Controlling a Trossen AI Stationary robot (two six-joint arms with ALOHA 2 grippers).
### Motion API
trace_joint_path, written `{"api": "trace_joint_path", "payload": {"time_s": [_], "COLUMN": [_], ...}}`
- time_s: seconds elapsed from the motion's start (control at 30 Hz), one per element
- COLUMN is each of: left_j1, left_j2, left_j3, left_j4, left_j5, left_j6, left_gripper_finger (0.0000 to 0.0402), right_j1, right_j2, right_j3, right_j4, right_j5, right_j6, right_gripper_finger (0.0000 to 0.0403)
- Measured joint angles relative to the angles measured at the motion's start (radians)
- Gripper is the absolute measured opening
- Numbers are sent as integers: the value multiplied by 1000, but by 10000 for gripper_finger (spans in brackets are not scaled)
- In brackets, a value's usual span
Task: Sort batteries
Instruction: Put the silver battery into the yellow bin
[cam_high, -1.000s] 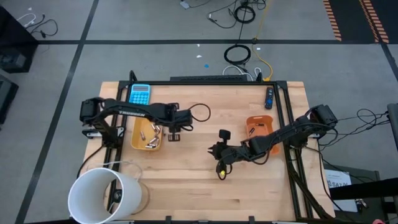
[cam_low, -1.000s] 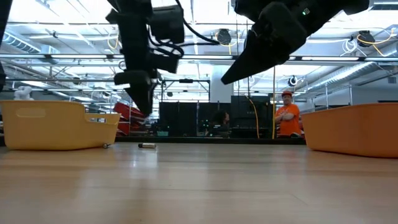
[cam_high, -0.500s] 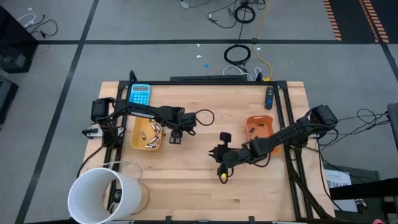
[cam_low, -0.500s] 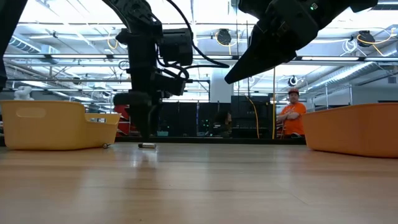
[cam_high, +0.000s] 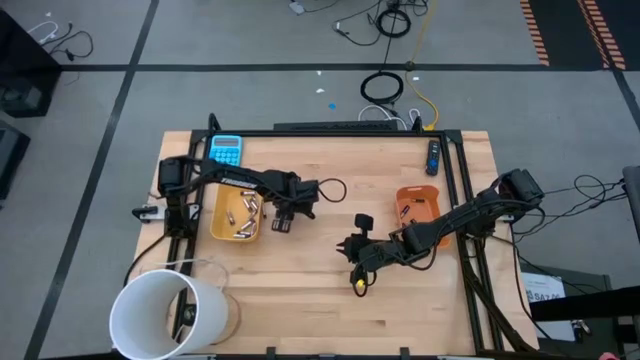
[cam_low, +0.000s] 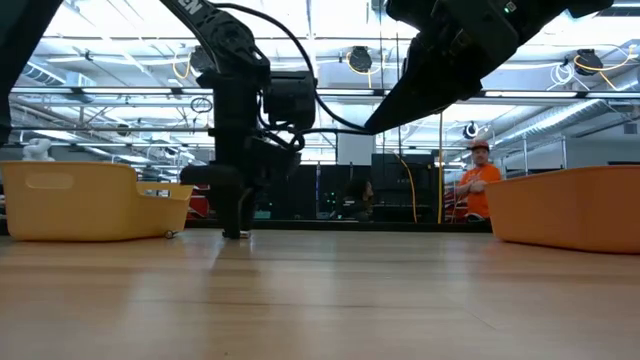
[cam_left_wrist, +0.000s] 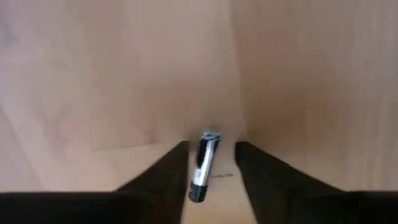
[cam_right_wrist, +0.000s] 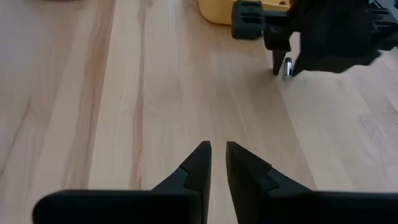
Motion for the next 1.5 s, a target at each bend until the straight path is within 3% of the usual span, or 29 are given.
{"api": "trace_joint_path", "payload": {"time_s": [0.13, 0.2, 0.3, 0.43, 0.67, 0.87, 1.23, 1.5], "left_j1": [-27, -35, -50, -70, -98, -120, -153, -153], "left_j2": [-4, -17, -55, -176, -425, -556, -591, -592], "left_j3": [-2, -3, -7, 7, -15, -106, -294, -246], "left_j4": [8, 13, -19, -183, -331, -352, -341, -227], "left_j5": [-42, -67, -107, -144, -34, -51, -121, -126], "left_j6": [63, 65, 42, -80, -365, -537, -592, -563], "left_gripper_finger": [37, 22, 21, 20, 20, 60, 87, 89], "right_j1": [0, 0, 0, 0, 0, 0, -1, -14], "right_j2": [0, 0, -11, -52, -102, -102, -101, -101], "right_j3": [0, 0, -1, -1, -1, -1, -1, -1], "right_j4": [-24, -54, -109, -156, -159, -159, -147, -74], "right_j5": [-2, -8, -66, -134, -127, -128, -127, -127], "right_j6": [0, 1, 7, 8, -23, -27, -38, -45], "right_gripper_finger": [40, 40, 40, 40, 40, 40, 40, 40]}}
